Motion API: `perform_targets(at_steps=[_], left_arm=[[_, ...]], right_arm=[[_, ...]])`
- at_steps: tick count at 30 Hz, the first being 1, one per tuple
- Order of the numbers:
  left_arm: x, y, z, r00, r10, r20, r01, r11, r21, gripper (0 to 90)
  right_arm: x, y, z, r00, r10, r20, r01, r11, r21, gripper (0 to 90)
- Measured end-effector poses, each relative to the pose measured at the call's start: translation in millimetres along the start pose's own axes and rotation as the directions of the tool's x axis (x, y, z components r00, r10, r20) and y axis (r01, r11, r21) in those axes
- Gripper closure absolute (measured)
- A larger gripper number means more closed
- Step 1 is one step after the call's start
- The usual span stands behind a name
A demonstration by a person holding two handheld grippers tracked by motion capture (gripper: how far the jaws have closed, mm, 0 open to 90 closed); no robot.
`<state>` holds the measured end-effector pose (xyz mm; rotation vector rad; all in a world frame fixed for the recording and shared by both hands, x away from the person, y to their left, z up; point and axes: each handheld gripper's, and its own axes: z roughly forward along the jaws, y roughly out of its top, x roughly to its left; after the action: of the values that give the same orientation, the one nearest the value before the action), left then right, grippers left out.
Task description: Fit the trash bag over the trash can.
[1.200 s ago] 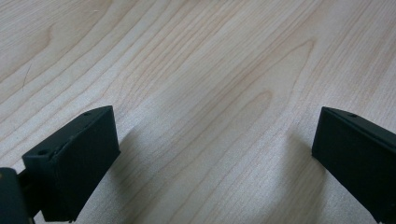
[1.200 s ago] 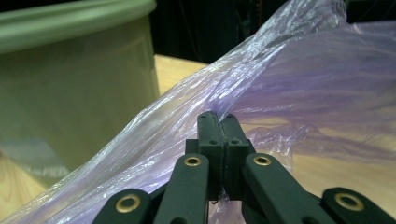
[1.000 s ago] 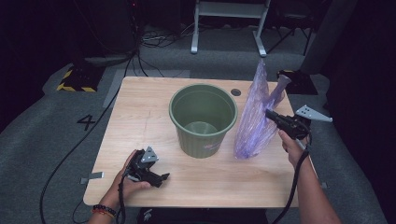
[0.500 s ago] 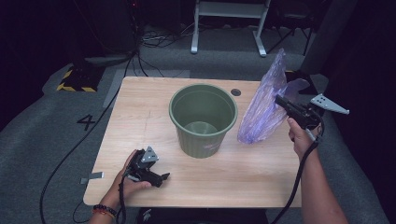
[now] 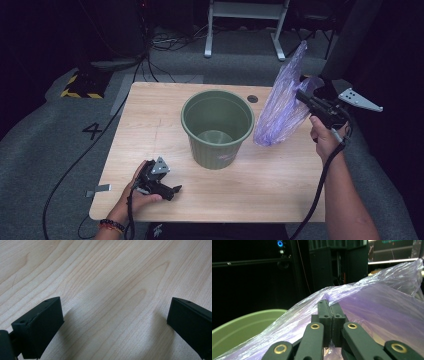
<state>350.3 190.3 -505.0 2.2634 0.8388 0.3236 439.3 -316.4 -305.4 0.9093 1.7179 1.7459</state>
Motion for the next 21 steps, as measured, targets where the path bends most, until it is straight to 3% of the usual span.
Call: perform_targets(at_steps=[4,9,13,15,17,19,21], left_arm=[[0.1,0.5,0.3,1.0000,0.001,0.004,-0.001,1.0000,0.001,0.2],[1.5,-0.2,-0.4,1.0000,0.001,0.009,-0.001,1.0000,-0.003,0.6],[3.7,1.0,-1.0,0.9998,-0.014,-0.012,0.014,0.9999,-0.001,2.5],[5.9,2.2,-2.8,0.9995,-0.026,-0.016,0.025,0.9996,-0.008,8.5],[8.4,3.4,-5.8,0.9994,-0.026,-0.021,0.026,0.9996,-0.012,20.4],[9.5,4.6,-9.7,0.9992,-0.031,-0.025,0.031,0.9993,-0.023,14.5],[10.3,6.4,-15.7,0.9992,-0.026,-0.030,0.024,0.9990,-0.038,18.7]], right_arm=[[7.6,14.9,2.6,0.9998,-0.006,-0.021,0.005,1.000,-0.030,90.0],[22.1,27.5,17.3,0.9983,-0.047,-0.035,0.046,0.999,-0.025,90.0],[34.3,37.2,29.4,0.9955,-0.077,-0.055,0.076,0.997,-0.026,90.0],[41.0,40.3,36.1,0.9936,-0.098,-0.056,0.097,0.995,-0.018,90.0],[46.2,41.1,42.7,0.9912,-0.120,-0.055,0.120,0.993,-0.007,90.0],[51.8,39.7,51.4,0.9895,-0.132,-0.058,0.133,0.991,0.004,90.0],[57.4,36.9,59.1,0.9880,-0.142,-0.061,0.143,0.990,0.017,90.0]])
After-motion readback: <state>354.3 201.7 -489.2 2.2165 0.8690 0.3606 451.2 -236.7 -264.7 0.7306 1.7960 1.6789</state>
